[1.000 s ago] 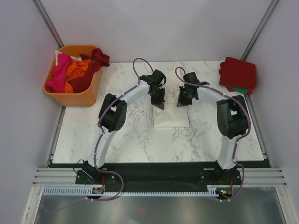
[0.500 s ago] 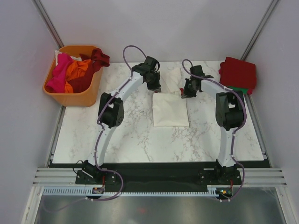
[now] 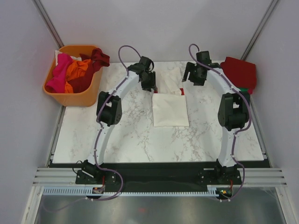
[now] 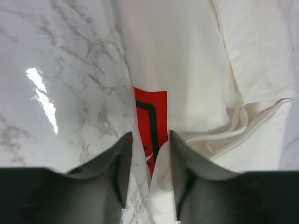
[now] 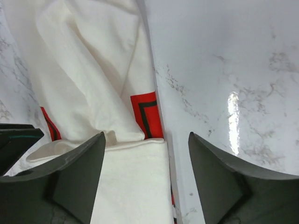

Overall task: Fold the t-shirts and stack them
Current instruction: Fold the tshirt

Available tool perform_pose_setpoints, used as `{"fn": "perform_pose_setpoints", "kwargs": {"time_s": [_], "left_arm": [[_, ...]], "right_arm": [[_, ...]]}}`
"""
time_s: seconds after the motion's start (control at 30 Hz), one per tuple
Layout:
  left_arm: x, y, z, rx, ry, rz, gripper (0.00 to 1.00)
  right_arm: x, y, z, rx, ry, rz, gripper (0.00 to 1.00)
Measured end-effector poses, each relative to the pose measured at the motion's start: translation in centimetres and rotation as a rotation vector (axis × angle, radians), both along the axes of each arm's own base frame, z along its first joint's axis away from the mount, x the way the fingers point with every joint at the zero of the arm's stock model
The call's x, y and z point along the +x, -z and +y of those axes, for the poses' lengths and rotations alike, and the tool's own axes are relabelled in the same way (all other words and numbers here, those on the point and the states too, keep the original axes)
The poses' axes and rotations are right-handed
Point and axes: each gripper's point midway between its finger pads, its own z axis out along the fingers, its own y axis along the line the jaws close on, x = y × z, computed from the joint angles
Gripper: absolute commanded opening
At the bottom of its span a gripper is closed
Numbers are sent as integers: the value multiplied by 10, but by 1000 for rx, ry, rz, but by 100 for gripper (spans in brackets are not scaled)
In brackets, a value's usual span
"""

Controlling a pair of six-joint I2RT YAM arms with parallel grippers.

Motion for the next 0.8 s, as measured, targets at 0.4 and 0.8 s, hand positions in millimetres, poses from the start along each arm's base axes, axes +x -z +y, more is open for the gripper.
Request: {"fn": "perform_pose_setpoints", "kwargs": {"time_s": [0.4, 0.8], "left_arm": [[-82, -186, 70, -42, -77, -253, 56], [-266, -31, 12, 23, 168, 202, 73]], "right_arm": [[-126, -81, -14, 34, -44, -114, 84], [-237, 27, 5, 198, -96, 160, 81]]}}
